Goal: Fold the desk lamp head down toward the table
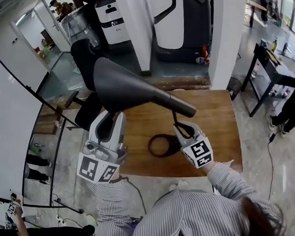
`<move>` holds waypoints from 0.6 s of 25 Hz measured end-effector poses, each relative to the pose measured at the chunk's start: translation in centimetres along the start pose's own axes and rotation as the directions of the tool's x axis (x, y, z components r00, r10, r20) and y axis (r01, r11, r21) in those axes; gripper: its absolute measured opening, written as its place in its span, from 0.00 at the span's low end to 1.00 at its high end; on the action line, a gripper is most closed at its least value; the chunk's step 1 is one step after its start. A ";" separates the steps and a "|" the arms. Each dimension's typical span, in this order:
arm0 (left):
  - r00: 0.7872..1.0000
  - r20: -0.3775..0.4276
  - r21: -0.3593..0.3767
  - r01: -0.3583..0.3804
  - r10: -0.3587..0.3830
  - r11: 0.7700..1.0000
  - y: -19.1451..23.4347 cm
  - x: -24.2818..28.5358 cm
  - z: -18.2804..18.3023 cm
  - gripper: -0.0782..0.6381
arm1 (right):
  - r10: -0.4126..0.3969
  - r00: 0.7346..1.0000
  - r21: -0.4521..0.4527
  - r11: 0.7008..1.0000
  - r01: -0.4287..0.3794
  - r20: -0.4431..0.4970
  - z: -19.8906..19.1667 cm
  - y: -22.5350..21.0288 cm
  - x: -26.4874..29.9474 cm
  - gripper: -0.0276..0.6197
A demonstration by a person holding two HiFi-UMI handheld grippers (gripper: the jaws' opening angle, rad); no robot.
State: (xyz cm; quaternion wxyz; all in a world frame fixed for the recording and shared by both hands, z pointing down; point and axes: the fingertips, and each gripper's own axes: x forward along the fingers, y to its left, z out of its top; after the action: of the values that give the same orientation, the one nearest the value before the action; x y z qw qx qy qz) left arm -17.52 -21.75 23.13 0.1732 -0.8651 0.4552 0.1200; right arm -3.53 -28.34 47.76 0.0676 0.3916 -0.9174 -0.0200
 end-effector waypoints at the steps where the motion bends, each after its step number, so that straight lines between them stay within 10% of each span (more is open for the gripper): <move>1: 1.000 -0.003 -0.013 0.000 0.000 1.000 0.1 -0.2 -0.2 0.21 | 0.000 1.000 0.001 1.000 0.000 0.001 0.0 0.0 0.0 0.10; 15: 0.998 0.045 -0.169 -0.024 0.032 0.985 0.8 -2.3 -3.7 0.21 | -0.009 1.000 0.008 1.000 0.009 0.007 0.0 0.0 0.1 0.10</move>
State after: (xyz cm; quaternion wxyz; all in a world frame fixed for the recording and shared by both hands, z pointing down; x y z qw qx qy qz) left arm -19.32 -21.98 27.21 0.1086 -0.8671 0.4512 0.1808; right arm -3.61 -28.45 47.80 0.0625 0.3961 -0.9159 -0.0180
